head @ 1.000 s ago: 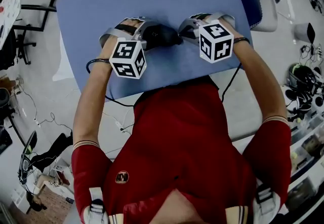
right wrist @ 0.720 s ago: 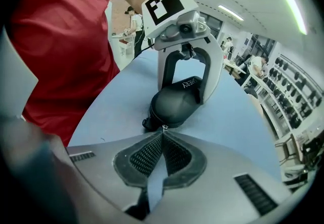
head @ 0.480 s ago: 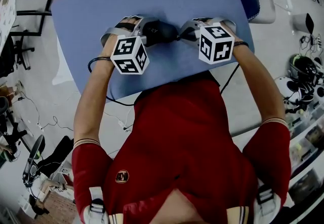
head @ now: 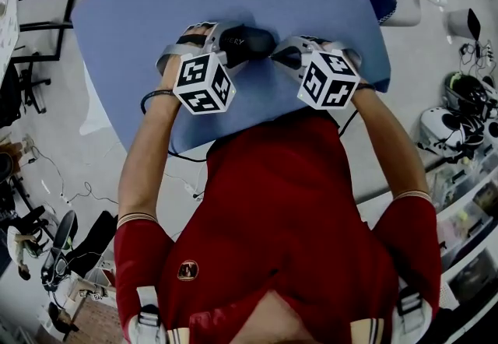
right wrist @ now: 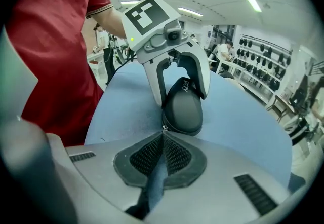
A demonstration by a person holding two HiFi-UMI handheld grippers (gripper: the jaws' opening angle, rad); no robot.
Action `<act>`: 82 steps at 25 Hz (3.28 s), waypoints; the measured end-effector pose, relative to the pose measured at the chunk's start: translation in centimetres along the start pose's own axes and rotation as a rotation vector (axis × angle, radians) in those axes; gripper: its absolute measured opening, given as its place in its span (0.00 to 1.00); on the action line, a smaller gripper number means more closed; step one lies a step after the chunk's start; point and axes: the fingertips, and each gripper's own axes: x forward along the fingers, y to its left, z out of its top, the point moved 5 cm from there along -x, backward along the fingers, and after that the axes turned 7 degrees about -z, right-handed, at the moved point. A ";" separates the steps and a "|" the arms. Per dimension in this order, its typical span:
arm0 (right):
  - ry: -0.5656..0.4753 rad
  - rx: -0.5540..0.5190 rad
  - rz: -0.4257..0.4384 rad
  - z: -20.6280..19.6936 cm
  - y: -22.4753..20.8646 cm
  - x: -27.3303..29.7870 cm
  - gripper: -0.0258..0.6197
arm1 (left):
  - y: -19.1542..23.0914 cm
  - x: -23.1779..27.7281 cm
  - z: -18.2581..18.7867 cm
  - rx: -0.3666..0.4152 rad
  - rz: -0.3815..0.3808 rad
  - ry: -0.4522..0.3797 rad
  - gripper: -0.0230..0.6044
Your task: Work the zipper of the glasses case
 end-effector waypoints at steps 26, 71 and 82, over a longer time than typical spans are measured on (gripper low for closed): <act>-0.002 0.126 -0.210 -2.4 -0.5 -1.5 0.04 | 0.1 -0.9 0.9 -0.149 -0.071 -0.080 0.52; -0.017 0.146 -0.226 0.4 1.3 1.3 0.04 | -1.4 -0.5 1.5 -0.268 0.013 -0.047 0.50; -0.019 0.115 -0.218 0.1 1.8 0.5 0.04 | -1.6 -0.4 2.3 -0.301 -0.014 -0.093 0.50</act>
